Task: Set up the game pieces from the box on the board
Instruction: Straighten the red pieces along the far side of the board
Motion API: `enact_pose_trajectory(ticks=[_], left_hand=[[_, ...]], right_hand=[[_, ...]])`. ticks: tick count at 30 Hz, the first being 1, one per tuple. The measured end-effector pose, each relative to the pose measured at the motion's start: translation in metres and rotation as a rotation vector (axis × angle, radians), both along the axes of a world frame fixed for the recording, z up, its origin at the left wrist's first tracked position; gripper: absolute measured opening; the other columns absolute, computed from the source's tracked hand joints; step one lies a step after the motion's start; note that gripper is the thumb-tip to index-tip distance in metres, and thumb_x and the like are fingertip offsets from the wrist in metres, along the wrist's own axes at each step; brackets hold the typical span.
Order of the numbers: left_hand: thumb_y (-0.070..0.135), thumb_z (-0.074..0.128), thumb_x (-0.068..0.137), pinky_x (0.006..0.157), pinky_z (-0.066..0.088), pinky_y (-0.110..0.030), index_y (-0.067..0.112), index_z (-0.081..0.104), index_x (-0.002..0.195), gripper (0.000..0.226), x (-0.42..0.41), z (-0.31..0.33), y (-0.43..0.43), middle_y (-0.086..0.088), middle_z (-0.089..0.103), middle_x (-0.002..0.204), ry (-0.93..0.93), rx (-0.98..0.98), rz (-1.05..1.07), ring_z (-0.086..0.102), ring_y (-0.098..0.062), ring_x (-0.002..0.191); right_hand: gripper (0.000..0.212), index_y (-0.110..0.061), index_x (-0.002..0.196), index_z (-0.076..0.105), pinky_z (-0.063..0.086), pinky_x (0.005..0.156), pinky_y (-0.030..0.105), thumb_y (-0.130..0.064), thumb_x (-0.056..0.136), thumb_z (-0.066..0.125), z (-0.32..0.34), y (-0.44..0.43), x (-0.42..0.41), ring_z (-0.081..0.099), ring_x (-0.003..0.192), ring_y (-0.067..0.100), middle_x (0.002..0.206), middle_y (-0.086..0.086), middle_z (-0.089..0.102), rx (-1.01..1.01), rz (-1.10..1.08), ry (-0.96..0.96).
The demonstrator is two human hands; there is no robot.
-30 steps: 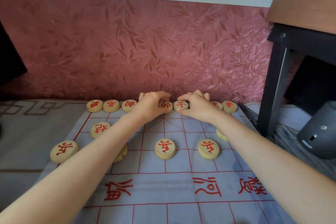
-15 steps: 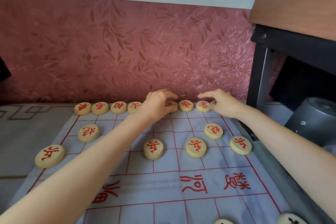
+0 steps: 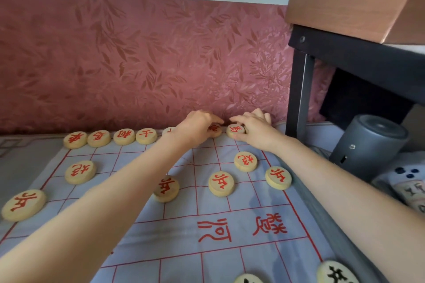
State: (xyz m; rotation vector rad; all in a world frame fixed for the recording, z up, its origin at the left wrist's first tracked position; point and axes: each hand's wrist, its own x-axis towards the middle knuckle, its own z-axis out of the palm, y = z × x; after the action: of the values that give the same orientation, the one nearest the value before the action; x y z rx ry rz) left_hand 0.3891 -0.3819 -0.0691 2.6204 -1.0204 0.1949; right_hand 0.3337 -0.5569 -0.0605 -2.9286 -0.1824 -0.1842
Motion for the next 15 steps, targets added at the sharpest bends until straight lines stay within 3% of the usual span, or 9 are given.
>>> enact_pose_trajectory(ticks=[5, 7, 10, 15], left_hand=[[0.04, 0.064, 0.08, 0.091, 0.033, -0.034, 0.023, 0.059, 0.12, 0.044, 0.001, -0.002, -0.006, -0.008, 0.056, 0.121, -0.099, 0.075, 0.075, 0.045, -0.028, 0.117], [0.05, 0.063, 0.077, 0.089, 0.031, -0.034, 0.023, 0.06, 0.119, 0.05, 0.001, -0.002, -0.005, -0.008, 0.056, 0.117, -0.13, 0.086, 0.106, 0.045, -0.028, 0.115], [0.057, 0.064, 0.071, 0.09, 0.03, -0.035, 0.02, 0.062, 0.115, 0.057, -0.001, -0.003, -0.002, -0.009, 0.056, 0.111, -0.119, 0.04, 0.153, 0.045, -0.028, 0.113], [0.049, 0.064, 0.077, 0.098, 0.019, -0.035, 0.029, 0.051, 0.127, 0.056, -0.004, 0.004, 0.009, 0.002, 0.049, 0.132, 0.058, -0.044, 0.099, 0.037, -0.019, 0.128]], right_hand=[[0.048, -0.025, 0.123, 0.055, 0.015, 0.08, 0.032, -0.054, 0.084, 0.054, -0.004, 0.003, 0.003, 0.03, 0.11, 0.024, 0.101, -0.001, 0.044, -0.048, 0.011, -0.045], [0.052, -0.023, 0.12, 0.056, 0.018, 0.085, 0.032, -0.058, 0.083, 0.054, -0.004, 0.006, 0.005, 0.03, 0.112, 0.024, 0.108, 0.002, 0.047, -0.077, -0.002, -0.058], [0.064, -0.021, 0.132, 0.048, 0.02, 0.093, 0.033, -0.061, 0.082, 0.053, -0.006, 0.008, 0.005, 0.029, 0.119, 0.024, 0.127, 0.002, 0.045, -0.042, -0.007, -0.023], [0.056, -0.032, 0.138, 0.041, 0.017, 0.091, 0.031, -0.044, 0.086, 0.059, 0.0, 0.004, -0.001, 0.025, 0.127, 0.024, 0.139, -0.004, 0.041, 0.123, 0.056, 0.061]])
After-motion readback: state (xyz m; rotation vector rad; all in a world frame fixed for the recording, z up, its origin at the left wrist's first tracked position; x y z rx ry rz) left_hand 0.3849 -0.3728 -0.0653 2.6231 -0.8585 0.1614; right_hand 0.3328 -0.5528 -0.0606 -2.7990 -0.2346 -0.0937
